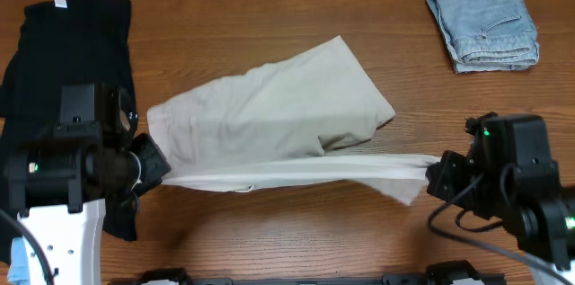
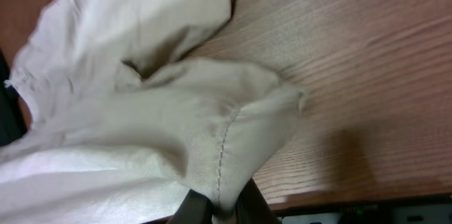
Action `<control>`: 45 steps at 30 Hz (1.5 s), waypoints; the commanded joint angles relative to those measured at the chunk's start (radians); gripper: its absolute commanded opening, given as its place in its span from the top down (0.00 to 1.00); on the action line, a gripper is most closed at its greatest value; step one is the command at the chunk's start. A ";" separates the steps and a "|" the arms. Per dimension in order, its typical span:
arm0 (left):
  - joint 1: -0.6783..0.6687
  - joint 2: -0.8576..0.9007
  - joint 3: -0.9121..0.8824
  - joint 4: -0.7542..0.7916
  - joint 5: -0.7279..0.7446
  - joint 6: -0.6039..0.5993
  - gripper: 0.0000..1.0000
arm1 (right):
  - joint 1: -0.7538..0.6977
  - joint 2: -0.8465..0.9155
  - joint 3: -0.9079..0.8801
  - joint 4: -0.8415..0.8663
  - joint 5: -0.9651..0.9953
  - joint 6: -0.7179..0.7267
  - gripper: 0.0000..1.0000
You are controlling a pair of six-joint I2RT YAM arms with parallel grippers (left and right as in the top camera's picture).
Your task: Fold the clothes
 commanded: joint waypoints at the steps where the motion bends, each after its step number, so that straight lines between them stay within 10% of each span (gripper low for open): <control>1: 0.006 -0.026 0.021 -0.001 -0.121 0.025 0.96 | -0.022 -0.007 0.026 0.040 0.096 -0.031 0.96; 28: 0.006 0.235 -0.394 0.712 -0.187 -0.158 0.91 | -0.021 0.739 0.025 0.809 0.055 -0.240 0.92; 31: 0.006 0.307 -0.394 0.815 -0.187 -0.158 0.73 | -0.021 0.796 0.025 0.961 0.055 -0.240 0.79; 32: 0.006 0.328 -0.394 0.852 -0.187 -0.157 0.36 | -0.021 0.813 0.025 1.012 0.055 -0.240 0.67; 34: 0.007 0.375 -0.394 0.949 -0.187 -0.156 0.00 | -0.021 0.836 0.025 1.087 0.054 -0.239 0.04; 39: 0.008 0.403 -0.357 1.048 -0.176 -0.127 0.00 | -0.021 0.833 0.030 1.118 0.055 -0.239 0.00; 45: 0.009 0.390 -0.158 0.813 -0.108 -0.024 0.00 | -0.025 0.809 0.030 0.949 0.058 -0.240 0.00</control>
